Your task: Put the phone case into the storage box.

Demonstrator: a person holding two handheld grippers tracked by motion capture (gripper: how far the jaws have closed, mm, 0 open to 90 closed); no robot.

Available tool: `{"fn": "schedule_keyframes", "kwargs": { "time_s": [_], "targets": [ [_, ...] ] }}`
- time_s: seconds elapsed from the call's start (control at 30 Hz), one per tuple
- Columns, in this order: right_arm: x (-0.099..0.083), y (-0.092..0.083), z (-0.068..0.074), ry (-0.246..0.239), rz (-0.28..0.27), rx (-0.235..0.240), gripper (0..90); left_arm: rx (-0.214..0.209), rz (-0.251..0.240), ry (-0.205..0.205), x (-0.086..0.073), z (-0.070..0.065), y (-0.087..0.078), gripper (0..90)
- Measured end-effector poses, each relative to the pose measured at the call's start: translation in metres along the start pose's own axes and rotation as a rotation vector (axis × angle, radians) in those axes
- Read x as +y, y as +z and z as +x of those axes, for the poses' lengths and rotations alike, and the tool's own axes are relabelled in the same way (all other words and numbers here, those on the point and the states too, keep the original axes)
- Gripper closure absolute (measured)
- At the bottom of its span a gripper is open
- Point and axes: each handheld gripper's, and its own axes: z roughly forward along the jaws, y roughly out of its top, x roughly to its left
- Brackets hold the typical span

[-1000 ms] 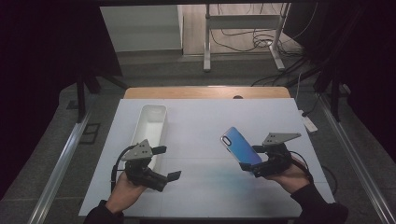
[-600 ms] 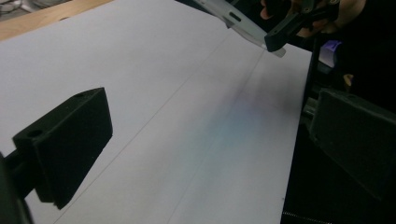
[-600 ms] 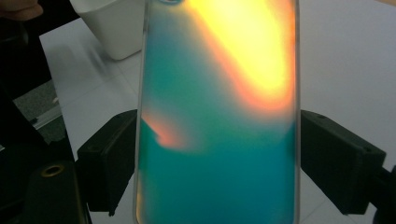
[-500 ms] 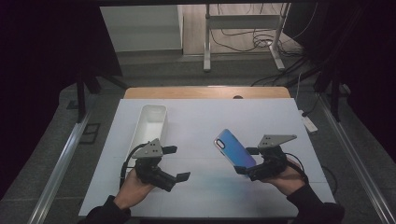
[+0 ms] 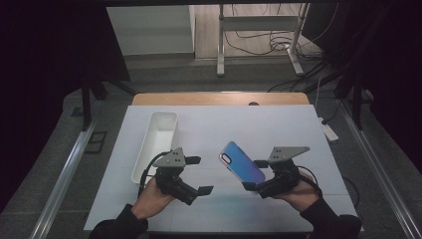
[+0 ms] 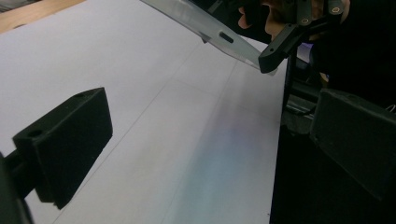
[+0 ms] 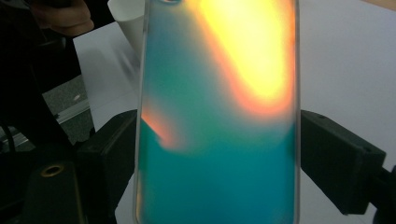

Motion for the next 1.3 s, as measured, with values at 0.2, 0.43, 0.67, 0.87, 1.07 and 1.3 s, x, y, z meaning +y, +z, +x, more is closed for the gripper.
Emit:
{"fn": "schedule_keyframes", "kwargs": {
  "time_s": [0.2, 0.43, 0.67, 0.87, 1.07, 1.3],
  "targets": [
    [0.002, 0.003, 0.005, -0.016, -0.002, 0.017, 16.7, -0.032, 0.006, 0.002, 0.002, 0.000, 0.007, 0.0],
    [0.004, 0.006, 0.010, -0.036, -0.002, 0.033, 16.7, -0.064, 0.004, 0.000, 0.004, 0.000, 0.015, 0.0],
    [0.005, 0.010, 0.016, -0.053, 0.002, 0.050, 16.6, -0.091, 0.010, 0.007, 0.007, -0.003, 0.024, 0.0],
    [0.006, 0.012, 0.020, -0.064, 0.002, 0.064, 16.6, -0.106, 0.024, 0.024, 0.010, -0.006, 0.032, 0.0],
    [0.006, 0.013, 0.022, -0.069, 0.003, 0.071, 16.6, -0.112, 0.032, 0.016, 0.012, -0.007, 0.034, 0.0],
    [0.006, 0.013, 0.022, -0.071, 0.000, 0.077, 16.7, -0.138, 0.029, 0.008, 0.012, -0.007, 0.031, 6.7]
  ]
}}
